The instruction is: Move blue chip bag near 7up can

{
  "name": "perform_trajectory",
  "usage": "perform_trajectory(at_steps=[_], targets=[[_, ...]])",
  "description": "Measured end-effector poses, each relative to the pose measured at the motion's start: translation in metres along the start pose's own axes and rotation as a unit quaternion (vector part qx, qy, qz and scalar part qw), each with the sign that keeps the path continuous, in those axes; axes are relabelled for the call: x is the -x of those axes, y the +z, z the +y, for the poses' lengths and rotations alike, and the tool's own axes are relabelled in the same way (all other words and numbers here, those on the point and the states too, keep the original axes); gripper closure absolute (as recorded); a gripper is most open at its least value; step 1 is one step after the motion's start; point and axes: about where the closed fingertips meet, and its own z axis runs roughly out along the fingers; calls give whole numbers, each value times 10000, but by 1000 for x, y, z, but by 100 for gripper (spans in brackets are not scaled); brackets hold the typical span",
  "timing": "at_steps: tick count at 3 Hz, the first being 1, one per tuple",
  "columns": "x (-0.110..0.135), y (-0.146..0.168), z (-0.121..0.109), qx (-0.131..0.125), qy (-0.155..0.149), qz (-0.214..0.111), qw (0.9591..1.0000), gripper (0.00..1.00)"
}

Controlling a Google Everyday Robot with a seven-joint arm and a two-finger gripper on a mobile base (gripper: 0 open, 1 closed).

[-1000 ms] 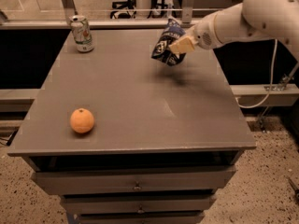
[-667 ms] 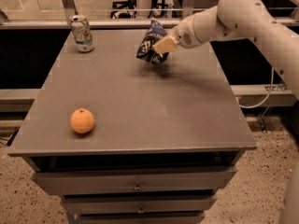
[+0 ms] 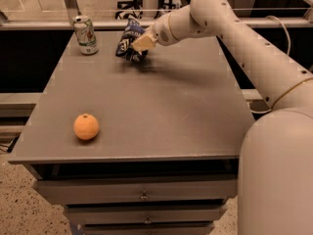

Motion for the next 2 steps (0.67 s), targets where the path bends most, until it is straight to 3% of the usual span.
perform_trajectory(at_steps=[1,2], targets=[[13,23,11,239,-44,-82,9997,100],[24,49,27,537,-25,-122,9985,90]])
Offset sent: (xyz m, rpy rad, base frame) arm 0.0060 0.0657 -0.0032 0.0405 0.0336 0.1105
